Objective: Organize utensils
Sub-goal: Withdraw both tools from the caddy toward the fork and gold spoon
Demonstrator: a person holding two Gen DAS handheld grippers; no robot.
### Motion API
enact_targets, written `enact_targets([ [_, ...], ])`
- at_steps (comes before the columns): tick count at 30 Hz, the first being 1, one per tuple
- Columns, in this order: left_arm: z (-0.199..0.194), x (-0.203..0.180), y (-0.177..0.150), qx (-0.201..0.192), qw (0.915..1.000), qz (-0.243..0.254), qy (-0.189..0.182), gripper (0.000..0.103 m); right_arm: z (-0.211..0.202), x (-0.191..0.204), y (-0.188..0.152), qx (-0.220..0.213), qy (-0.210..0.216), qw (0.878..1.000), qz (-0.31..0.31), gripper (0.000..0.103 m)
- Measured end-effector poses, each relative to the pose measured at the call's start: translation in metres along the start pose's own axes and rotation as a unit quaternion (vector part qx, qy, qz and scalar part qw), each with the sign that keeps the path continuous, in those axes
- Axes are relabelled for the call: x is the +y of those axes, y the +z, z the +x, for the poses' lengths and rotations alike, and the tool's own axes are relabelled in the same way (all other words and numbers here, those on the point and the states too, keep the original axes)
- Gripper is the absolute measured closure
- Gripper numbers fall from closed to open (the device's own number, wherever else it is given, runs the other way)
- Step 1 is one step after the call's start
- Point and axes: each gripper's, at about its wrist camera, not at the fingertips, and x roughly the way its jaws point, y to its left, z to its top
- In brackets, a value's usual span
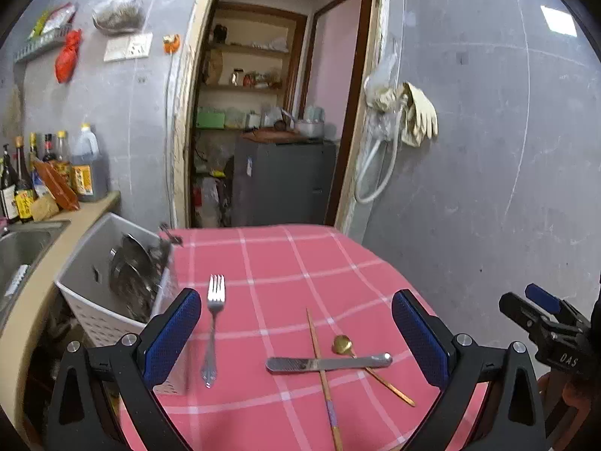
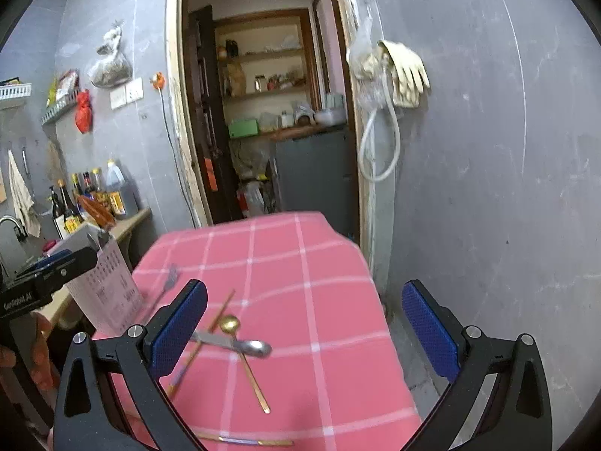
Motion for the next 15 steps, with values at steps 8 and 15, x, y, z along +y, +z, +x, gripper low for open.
enact_targets([
  [8, 0.037, -0.005, -0.016, 0.049, 0.9987, -0.01, -0.004, 0.001, 0.033, -0.015, -0.025, 0.054, 0.017, 0.998, 0.006, 0.001],
  [15, 0.068, -0.008, -0.026, 0.079, 0.9967, -0.016, 0.009, 0.001, 0.072, -0.027, -0.031, 0.089, 0.06, 0.994, 0.003, 0.001],
])
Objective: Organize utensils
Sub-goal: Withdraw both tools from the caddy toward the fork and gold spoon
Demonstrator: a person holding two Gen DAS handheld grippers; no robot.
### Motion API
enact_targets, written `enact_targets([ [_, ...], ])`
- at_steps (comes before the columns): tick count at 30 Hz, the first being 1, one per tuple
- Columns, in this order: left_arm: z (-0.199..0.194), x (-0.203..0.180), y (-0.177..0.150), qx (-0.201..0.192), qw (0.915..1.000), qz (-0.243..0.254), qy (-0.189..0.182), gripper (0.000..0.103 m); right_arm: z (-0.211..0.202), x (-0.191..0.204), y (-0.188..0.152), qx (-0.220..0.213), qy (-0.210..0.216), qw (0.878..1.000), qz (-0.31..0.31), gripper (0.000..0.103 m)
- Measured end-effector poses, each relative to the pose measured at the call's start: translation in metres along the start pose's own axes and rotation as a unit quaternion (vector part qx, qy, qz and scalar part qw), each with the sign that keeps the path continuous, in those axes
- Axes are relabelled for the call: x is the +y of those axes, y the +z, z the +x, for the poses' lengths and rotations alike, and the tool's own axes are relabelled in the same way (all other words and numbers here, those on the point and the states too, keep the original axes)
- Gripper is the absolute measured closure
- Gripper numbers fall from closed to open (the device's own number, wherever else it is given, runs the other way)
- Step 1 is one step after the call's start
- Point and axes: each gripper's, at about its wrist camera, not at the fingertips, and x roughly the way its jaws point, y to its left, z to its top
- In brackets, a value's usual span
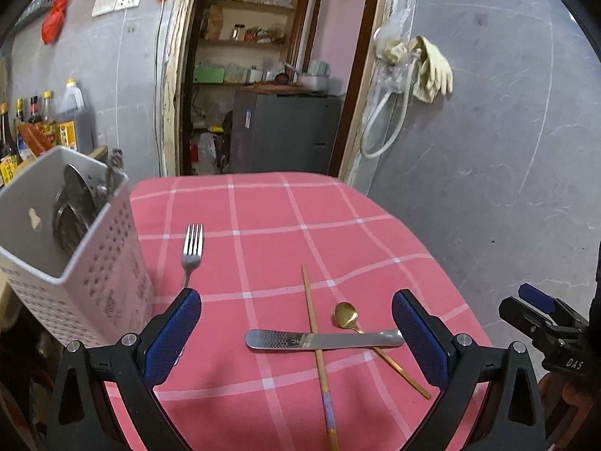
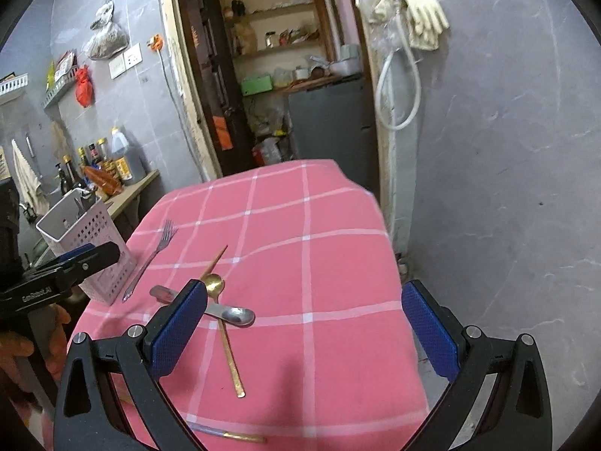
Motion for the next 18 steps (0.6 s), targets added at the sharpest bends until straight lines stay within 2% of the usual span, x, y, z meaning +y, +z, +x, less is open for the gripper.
enact_targets([
  [3, 0.012, 0.001, 0.001, 0.005, 0.9998, -0.007, 0.015, 0.001, 0.015, -0.004, 0.002, 0.013, 0.015, 1.0, -0.003, 0.001],
  [7, 0.027, 0.007, 0.002, 0.009, 0.9982, -0.018, 0.056, 0.001, 0.038, -0.01, 0.006, 0.029, 0.044, 0.999, -0.003, 0.003],
  [11, 0.043, 0.013, 0.005, 0.02, 0.9927, -0.023, 0.117, 0.001, 0.062, -0.009, 0.011, 0.052, 0.083, 0.995, -0.011, 0.02],
  [15, 0.057, 0.018, 0.007, 0.033, 0.9876, -0.031, 0.15, 0.001, 0.089, 0.001, 0.014, 0.083, 0.131, 0.988, -0.026, 0.034],
  [18, 0.068, 0.017, 0.006, 0.041, 0.9842, -0.029, 0.17, 0.001, 0.112, 0.014, 0.015, 0.116, 0.18, 0.976, -0.044, 0.046],
])
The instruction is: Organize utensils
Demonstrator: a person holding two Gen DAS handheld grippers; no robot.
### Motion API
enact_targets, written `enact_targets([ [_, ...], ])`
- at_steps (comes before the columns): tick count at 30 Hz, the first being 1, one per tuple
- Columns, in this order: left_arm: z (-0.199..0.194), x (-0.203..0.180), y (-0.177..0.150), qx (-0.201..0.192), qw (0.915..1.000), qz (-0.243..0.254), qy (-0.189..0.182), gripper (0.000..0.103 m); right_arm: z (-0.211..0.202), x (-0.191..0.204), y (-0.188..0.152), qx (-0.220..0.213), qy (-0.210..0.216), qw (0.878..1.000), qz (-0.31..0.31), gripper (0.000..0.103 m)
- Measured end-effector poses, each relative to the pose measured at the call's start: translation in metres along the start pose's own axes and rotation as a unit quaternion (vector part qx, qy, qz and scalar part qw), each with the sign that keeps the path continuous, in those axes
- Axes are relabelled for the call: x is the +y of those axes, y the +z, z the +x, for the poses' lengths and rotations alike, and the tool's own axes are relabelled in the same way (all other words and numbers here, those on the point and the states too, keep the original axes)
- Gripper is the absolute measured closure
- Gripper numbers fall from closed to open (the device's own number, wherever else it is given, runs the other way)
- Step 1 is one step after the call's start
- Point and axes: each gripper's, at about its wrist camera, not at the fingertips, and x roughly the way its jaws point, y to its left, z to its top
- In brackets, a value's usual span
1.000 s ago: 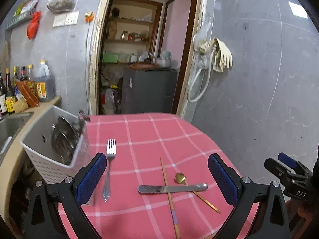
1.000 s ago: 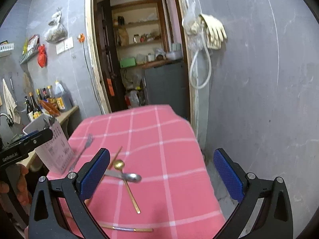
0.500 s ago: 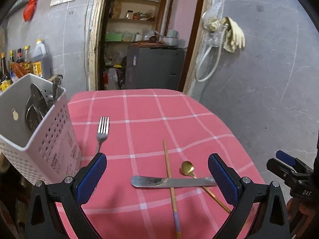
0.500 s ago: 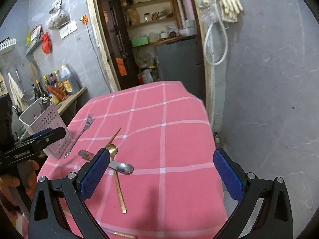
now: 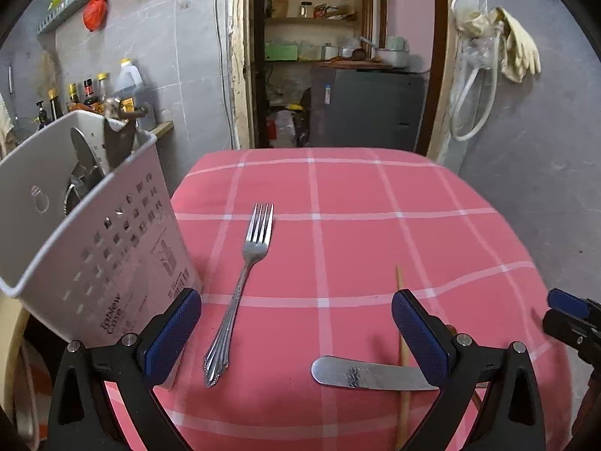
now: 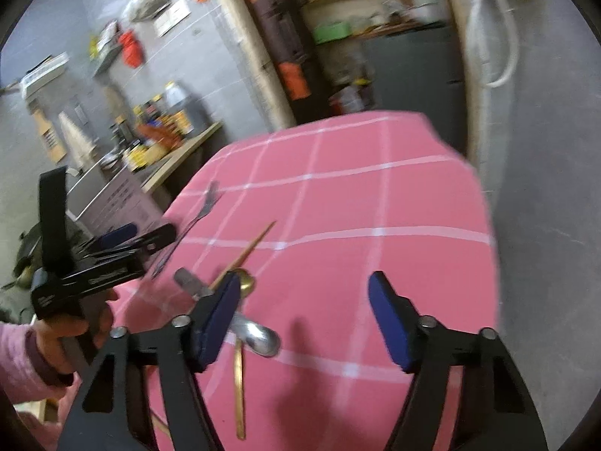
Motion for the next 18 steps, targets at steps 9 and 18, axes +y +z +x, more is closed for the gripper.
enact_targets([
  [9, 0.024, -0.001, 0.007, 0.022, 0.9986, -0.002, 0.049, 0.019, 0.06, 0.015, 0.013, 0.078, 0.095, 0.99, -0.067, 0.068],
  [18, 0.051, 0.001, 0.016, 0.062, 0.9963, -0.001, 0.06, 0.036, 0.096, 0.031, 0.022, 0.125, 0.151, 0.976, -0.097, 0.079],
])
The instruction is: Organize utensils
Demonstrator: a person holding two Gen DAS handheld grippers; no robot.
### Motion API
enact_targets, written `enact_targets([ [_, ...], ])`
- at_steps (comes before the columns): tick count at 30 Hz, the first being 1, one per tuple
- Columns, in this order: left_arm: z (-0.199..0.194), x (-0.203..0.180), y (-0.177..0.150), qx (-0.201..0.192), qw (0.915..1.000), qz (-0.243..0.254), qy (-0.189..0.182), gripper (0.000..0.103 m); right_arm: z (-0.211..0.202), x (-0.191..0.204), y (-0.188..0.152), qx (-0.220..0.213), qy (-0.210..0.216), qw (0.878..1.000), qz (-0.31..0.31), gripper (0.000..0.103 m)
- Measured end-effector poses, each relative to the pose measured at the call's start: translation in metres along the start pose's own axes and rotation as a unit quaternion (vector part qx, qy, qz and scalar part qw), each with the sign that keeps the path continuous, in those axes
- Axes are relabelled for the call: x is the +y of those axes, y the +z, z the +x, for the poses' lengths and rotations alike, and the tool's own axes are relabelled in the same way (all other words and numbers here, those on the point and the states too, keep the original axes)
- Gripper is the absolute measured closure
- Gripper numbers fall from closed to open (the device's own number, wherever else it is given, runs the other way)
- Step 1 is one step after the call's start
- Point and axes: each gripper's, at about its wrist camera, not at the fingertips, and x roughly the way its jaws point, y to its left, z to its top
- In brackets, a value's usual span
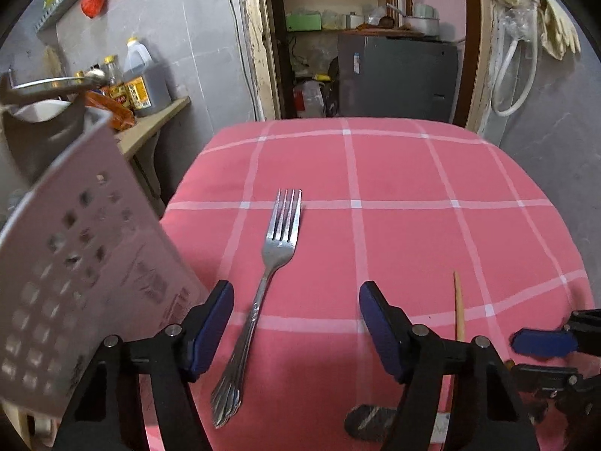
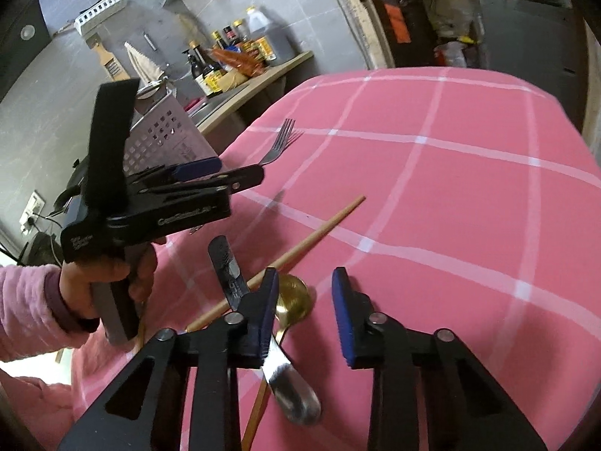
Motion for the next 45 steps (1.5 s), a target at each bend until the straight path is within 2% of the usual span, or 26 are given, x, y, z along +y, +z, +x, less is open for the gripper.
enact_targets([
  [6, 0.019, -0.006, 0.014, 0.025, 0.9997, 0.006, 0.003, 0.037, 0.01, 0.002, 0.005, 0.03, 0.02, 0.999, -0.015, 0.082],
  [8, 0.023, -0.008, 0.018, 0.027, 0.9996, 0.01, 0.006, 0.037, 0.012, 0.002, 0.006, 0.04, 0.021, 0.999, -0.023, 0.087],
  [11, 0.033, -0.012, 0.029, 0.031, 0.9994, 0.012, 0.011, 0.037, 0.012, 0.0, 0.008, 0.047, 0.016, 0.998, -0.029, 0.094],
  [16, 0.049, -0.013, 0.042, 0.041, 0.999, -0.001, 0.019, 0.038, 0.008, -0.002, 0.01, 0.048, 0.016, 0.998, -0.024, 0.098],
  [18, 0.056, -0.013, 0.045, 0.056, 0.9981, -0.01, 0.025, 0.046, 0.005, -0.003, 0.01, 0.046, 0.021, 0.999, -0.019, 0.098],
  [19, 0.059, -0.013, 0.045, 0.063, 0.9976, -0.013, 0.027, 0.053, 0.005, -0.004, 0.011, 0.045, 0.021, 0.999, -0.017, 0.099],
  [24, 0.06, -0.013, 0.048, 0.064, 0.9969, -0.019, 0.042, 0.07, -0.006, -0.008, 0.011, 0.023, 0.004, 1.0, -0.006, 0.099],
  [26, 0.06, -0.013, 0.047, 0.063, 0.9968, -0.018, 0.046, 0.086, -0.012, -0.013, 0.01, 0.007, -0.007, 1.0, 0.011, 0.099],
  [28, 0.058, -0.013, 0.045, 0.062, 0.997, -0.017, 0.044, 0.088, -0.022, -0.017, 0.005, -0.01, -0.02, 0.999, 0.028, 0.099],
  [30, 0.055, -0.013, 0.045, 0.06, 0.9975, -0.015, 0.035, 0.099, -0.03, -0.027, 0.006, -0.027, -0.032, 0.998, 0.044, 0.099],
  [33, 0.052, -0.018, 0.039, 0.071, 0.9974, -0.013, 0.004, 0.101, -0.038, -0.036, 0.006, -0.041, -0.042, 0.996, 0.062, 0.099],
  [37, 0.038, -0.026, 0.027, 0.064, 0.9977, -0.002, -0.023, 0.101, -0.041, -0.042, 0.0, -0.047, -0.047, 0.995, 0.074, 0.099],
  [40, 0.026, -0.031, 0.024, 0.033, 0.9992, 0.016, -0.016, 0.101, -0.042, -0.043, -0.003, -0.053, -0.049, 0.994, 0.078, 0.099],
  [42, 0.023, -0.029, 0.027, 0.019, 0.9998, 0.01, -0.005, 0.099, -0.042, -0.044, -0.004, -0.06, -0.05, 0.994, 0.082, 0.099],
  [43, 0.024, -0.028, 0.029, 0.016, 0.9999, 0.005, 0.001, 0.09, -0.041, -0.045, -0.004, -0.065, -0.05, 0.993, 0.085, 0.099],
  [44, 0.026, -0.027, 0.032, 0.014, 0.9999, -0.001, 0.008, 0.071, -0.04, -0.046, -0.003, -0.069, -0.049, 0.992, 0.089, 0.099],
  [45, 0.028, -0.025, 0.035, 0.011, 0.9997, -0.007, 0.02, 0.06, -0.038, -0.047, -0.002, -0.073, -0.049, 0.992, 0.093, 0.099],
])
